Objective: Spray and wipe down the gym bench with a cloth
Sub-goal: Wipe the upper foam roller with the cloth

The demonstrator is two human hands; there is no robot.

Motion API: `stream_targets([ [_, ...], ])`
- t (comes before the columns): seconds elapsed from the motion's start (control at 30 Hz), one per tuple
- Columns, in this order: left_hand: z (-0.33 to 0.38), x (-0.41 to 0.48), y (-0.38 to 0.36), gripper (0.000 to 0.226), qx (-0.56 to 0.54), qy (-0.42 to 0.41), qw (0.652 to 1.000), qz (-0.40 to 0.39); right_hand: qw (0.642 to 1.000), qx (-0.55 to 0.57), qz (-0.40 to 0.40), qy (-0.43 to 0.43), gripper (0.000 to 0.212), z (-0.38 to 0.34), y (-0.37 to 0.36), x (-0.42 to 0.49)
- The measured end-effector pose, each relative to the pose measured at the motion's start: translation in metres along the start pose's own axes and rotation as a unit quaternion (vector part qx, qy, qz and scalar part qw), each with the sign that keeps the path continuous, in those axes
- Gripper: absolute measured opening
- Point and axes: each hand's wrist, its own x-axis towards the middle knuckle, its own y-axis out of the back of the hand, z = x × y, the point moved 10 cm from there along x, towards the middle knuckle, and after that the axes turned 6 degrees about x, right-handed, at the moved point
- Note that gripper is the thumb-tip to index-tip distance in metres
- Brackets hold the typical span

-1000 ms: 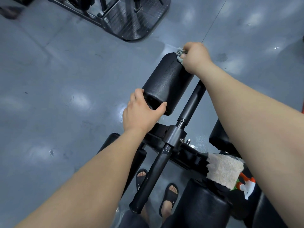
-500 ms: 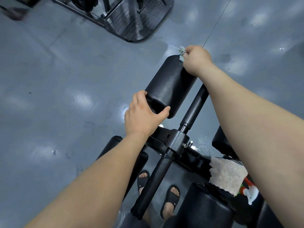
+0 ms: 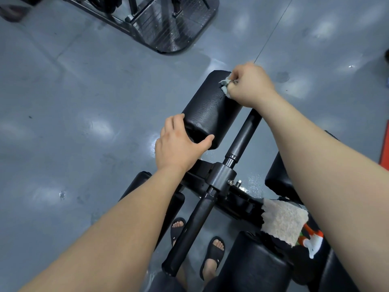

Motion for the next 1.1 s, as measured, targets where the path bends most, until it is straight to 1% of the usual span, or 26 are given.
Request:
stream_targets([
  [0.07,0.001,-0.001,-0.001,0.091,-0.001,-0.005,1.0,0.0,0.998,0.032,0.055,-0.002,0.024,0.001,0.009,0.001],
  [0.1,0.001,-0.001,0.0,0.091,-0.002,-0.007,1.0,0.002,0.996,0.052,0.067,-0.006,0.026,0.003,0.012,0.003],
  [0.13,0.001,-0.001,0.001,0.09,-0.001,-0.009,1.0,0.004,0.996,0.064,0.053,-0.01,0.03,0.003,0.011,0.005],
  [0.2,0.001,-0.001,0.001,0.09,-0.001,-0.01,1.0,0.004,0.998,0.056,-0.018,-0.011,0.038,0.004,-0.002,0.007],
  [0.27,0.001,0.0,0.001,0.091,-0.001,-0.01,1.0,0.001,0.998,0.041,-0.051,-0.005,0.042,0.003,-0.008,0.008],
  [0.4,0.0,-0.001,0.001,0.091,-0.003,-0.009,1.0,0.001,0.998,0.023,-0.047,0.02,0.039,-0.002,-0.007,0.003],
  [0.53,0.0,0.0,0.002,0.09,-0.004,-0.008,1.0,0.002,0.991,-0.067,-0.091,0.07,0.033,-0.016,-0.014,-0.009],
  [0.63,0.0,-0.001,0.001,0.09,-0.007,-0.006,1.0,0.0,0.984,-0.116,-0.098,0.091,0.013,-0.023,-0.015,-0.018],
  [0.67,0.0,-0.001,0.001,0.09,-0.008,-0.006,1.0,0.0,0.982,-0.13,-0.095,0.095,0.009,-0.025,-0.015,-0.02],
  [0.77,0.001,-0.001,0.001,0.09,-0.007,-0.009,1.0,0.001,0.98,-0.149,-0.09,0.094,0.032,-0.028,-0.018,-0.026],
  [0.8,0.001,-0.001,0.002,0.09,-0.007,-0.009,1.0,0.001,0.981,-0.145,-0.089,0.089,0.036,-0.028,-0.018,-0.027],
  [0.9,0.0,-0.001,0.002,0.091,-0.009,-0.01,1.0,0.004,0.983,-0.135,-0.095,0.078,0.038,-0.03,-0.02,-0.034],
  [1.0,0.001,-0.001,0.002,0.092,-0.011,-0.011,1.0,0.004,0.979,-0.147,-0.107,0.09,0.038,-0.036,-0.025,-0.044],
  [1.1,0.0,-0.001,0.002,0.092,-0.012,-0.011,1.0,0.003,0.975,-0.146,-0.125,0.108,0.028,-0.045,-0.03,-0.054],
])
